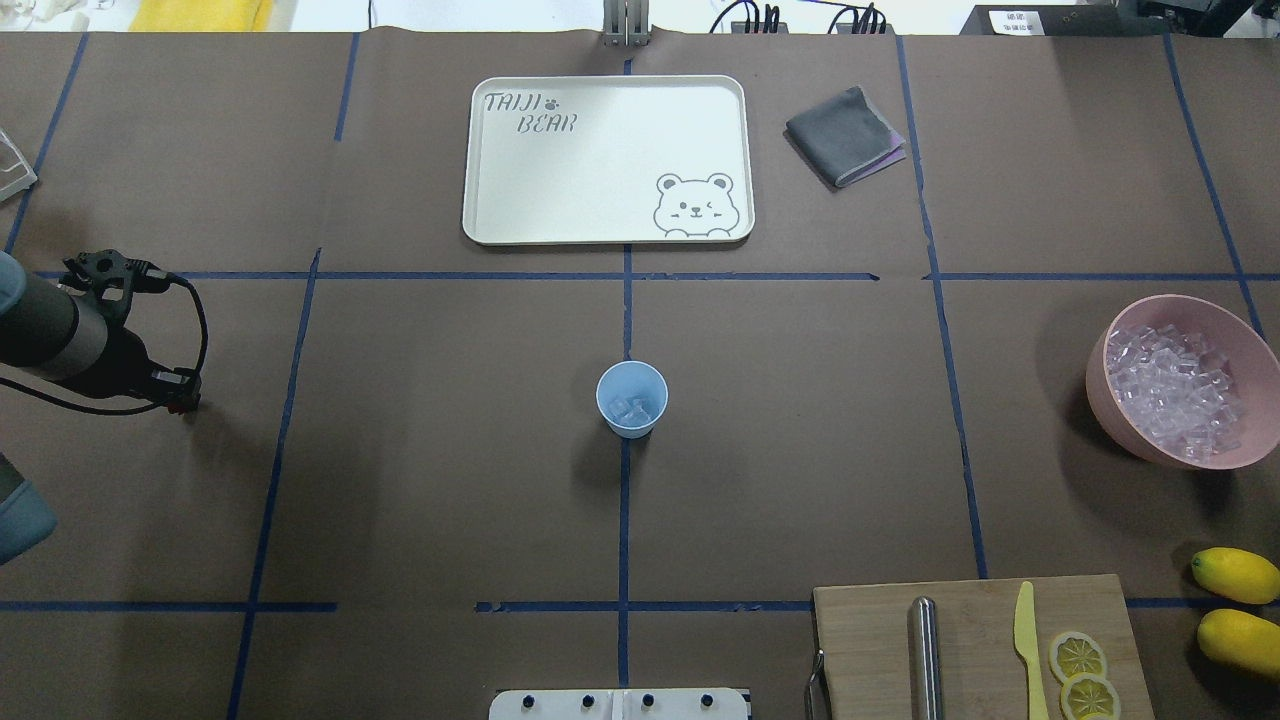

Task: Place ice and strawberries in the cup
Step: 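Lower the left gripper onto the red strawberry and grasp it, then carry the strawberry with the left gripper over the blue cup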

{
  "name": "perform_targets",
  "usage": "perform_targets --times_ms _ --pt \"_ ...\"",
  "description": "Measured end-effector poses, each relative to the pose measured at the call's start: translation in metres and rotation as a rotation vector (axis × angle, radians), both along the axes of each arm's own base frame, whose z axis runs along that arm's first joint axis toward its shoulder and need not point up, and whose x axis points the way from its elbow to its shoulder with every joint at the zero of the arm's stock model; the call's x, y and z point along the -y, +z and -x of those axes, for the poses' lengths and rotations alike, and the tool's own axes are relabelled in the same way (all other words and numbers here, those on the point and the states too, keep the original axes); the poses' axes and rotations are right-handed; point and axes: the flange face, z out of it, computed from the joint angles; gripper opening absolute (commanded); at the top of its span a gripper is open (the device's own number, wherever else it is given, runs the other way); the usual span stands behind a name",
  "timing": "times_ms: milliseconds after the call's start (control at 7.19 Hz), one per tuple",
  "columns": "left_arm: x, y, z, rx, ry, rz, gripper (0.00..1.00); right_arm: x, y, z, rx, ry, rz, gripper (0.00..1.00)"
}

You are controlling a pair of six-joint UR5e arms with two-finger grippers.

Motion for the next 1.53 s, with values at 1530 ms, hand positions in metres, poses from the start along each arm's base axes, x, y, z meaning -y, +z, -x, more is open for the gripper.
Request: perform_targets --times_ms 1530 --pt "-0.042 -0.326 0.035 -0.019 -0.058 0.122 0.0 0.001 -0.004 0.0 0.001 0.002 -0.007 0.99"
